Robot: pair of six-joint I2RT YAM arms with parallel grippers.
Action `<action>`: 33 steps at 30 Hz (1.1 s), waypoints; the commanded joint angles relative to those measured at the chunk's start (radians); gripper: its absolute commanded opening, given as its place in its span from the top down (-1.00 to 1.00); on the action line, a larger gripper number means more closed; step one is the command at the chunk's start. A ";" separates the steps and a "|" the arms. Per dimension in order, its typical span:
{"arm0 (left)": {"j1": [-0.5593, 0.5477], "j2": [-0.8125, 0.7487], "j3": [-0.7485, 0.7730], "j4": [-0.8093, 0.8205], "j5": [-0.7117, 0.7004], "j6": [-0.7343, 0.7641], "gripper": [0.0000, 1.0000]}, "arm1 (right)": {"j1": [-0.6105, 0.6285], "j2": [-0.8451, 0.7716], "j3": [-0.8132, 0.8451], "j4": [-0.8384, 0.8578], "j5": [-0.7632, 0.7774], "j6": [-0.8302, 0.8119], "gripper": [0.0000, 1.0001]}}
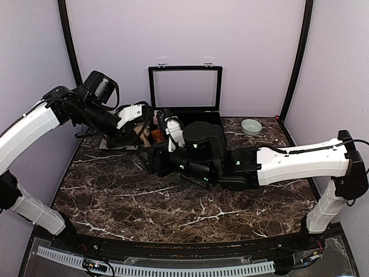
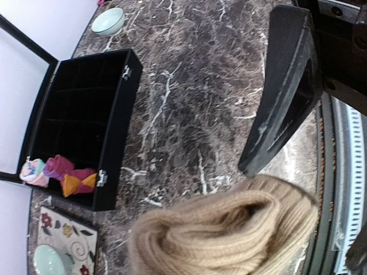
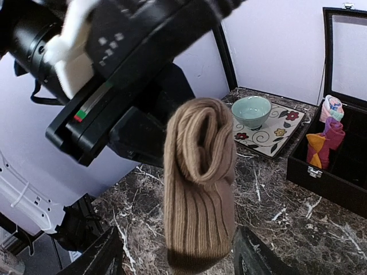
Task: Roll the socks
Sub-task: Roll the sock at the center of the board.
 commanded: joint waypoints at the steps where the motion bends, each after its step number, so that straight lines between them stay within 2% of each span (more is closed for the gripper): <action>1: 0.022 0.049 0.083 -0.136 0.174 -0.046 1.00 | 0.007 -0.067 -0.013 -0.041 -0.024 -0.078 -0.27; 3: 0.024 0.057 0.100 -0.169 0.226 -0.028 1.00 | 0.013 -0.066 -0.005 -0.098 0.012 -0.090 -0.13; 6: 0.025 0.087 0.138 -0.265 0.322 0.025 1.00 | 0.011 -0.109 -0.061 -0.071 0.049 -0.094 0.17; 12: 0.024 0.084 0.150 -0.356 0.491 0.103 1.00 | -0.003 -0.155 -0.082 -0.068 0.070 -0.122 0.54; 14: 0.025 0.092 0.162 -0.391 0.532 0.143 1.00 | -0.003 -0.144 -0.059 -0.092 0.058 -0.138 0.78; 15: 0.024 0.100 0.170 -0.422 0.550 0.155 1.00 | -0.003 -0.141 -0.053 -0.099 0.049 -0.145 0.98; 22: 0.023 0.140 0.218 -0.536 0.667 0.235 1.00 | -0.002 -0.129 -0.039 -0.085 0.002 -0.170 1.00; 30: 0.021 0.128 0.208 -0.537 0.761 0.245 1.00 | -0.002 -0.096 -0.018 -0.011 -0.064 -0.188 1.00; 33: 0.021 0.126 0.201 -0.537 0.768 0.243 1.00 | -0.005 -0.106 -0.012 -0.031 -0.082 -0.231 0.51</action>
